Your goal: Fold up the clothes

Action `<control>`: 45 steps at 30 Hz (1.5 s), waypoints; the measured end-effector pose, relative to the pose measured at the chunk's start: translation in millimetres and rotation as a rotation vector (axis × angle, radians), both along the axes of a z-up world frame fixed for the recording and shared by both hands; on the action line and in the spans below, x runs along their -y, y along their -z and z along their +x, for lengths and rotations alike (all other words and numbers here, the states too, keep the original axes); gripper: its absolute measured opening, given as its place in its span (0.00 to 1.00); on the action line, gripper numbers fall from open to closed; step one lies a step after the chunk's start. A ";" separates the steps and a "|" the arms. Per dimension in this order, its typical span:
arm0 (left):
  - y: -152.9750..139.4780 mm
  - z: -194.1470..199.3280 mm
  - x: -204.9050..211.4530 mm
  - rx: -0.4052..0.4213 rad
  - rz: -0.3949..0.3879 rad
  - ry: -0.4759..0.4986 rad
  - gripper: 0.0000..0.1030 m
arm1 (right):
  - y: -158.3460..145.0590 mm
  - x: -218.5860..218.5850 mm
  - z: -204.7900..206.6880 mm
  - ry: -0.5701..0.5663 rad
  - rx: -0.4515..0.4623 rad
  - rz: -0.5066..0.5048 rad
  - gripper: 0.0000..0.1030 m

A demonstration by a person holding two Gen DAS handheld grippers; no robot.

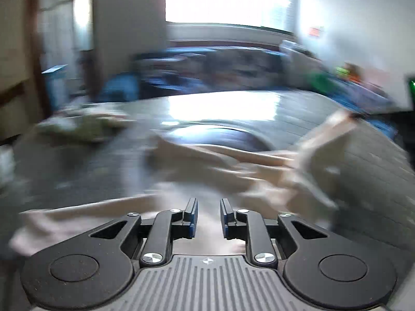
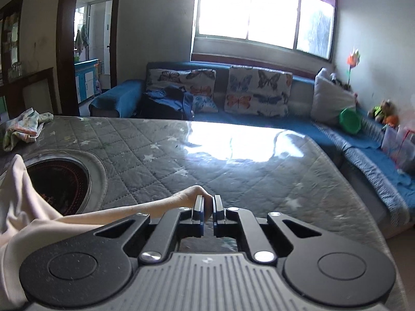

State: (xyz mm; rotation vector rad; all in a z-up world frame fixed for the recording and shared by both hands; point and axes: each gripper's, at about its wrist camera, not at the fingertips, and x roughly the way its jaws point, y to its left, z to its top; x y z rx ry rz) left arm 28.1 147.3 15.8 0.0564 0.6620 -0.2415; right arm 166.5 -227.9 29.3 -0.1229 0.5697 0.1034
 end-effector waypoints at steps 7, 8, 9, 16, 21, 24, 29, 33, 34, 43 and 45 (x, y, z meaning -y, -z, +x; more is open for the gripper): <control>18.9 -13.9 63.2 -0.032 0.046 0.320 0.53 | -14.9 18.4 -26.8 0.039 0.032 -0.041 0.05; 21.0 -17.0 69.2 -0.032 0.060 0.349 0.54 | -15.5 21.3 -29.4 0.046 0.032 -0.043 0.05; 23.2 -20.2 75.1 -0.032 0.073 0.378 0.54 | -15.2 23.2 -31.7 0.049 0.031 -0.044 0.05; 42.0 -18.3 91.0 -0.041 0.209 0.416 0.44 | -8.1 31.3 -47.9 0.062 0.023 -0.055 0.05; 39.4 -20.4 85.5 -0.051 0.190 0.413 0.11 | -4.8 38.3 -58.6 0.071 0.019 -0.054 0.05; 33.4 -26.0 82.5 -0.054 0.159 0.421 0.10 | -3.8 42.8 -68.2 0.076 0.014 -0.053 0.05; 32.3 -41.7 80.8 -0.081 0.133 0.468 0.10 | 9.1 53.8 -86.4 0.086 -0.046 -0.062 0.05; 36.4 -42.4 83.0 -0.104 0.127 0.479 0.13 | 33.8 60.3 -92.0 0.096 -0.151 -0.078 0.08; 34.3 -42.7 81.6 -0.108 0.119 0.482 0.18 | 38.3 61.3 -92.5 0.098 -0.171 -0.081 0.11; -0.2 -33.5 45.6 -0.039 0.053 0.408 0.45 | 2.5 63.5 -93.4 0.088 -0.117 -0.059 0.20; -4.1 -25.2 37.7 -0.019 0.060 0.355 0.47 | -6.3 53.4 -87.6 0.040 -0.105 -0.012 0.20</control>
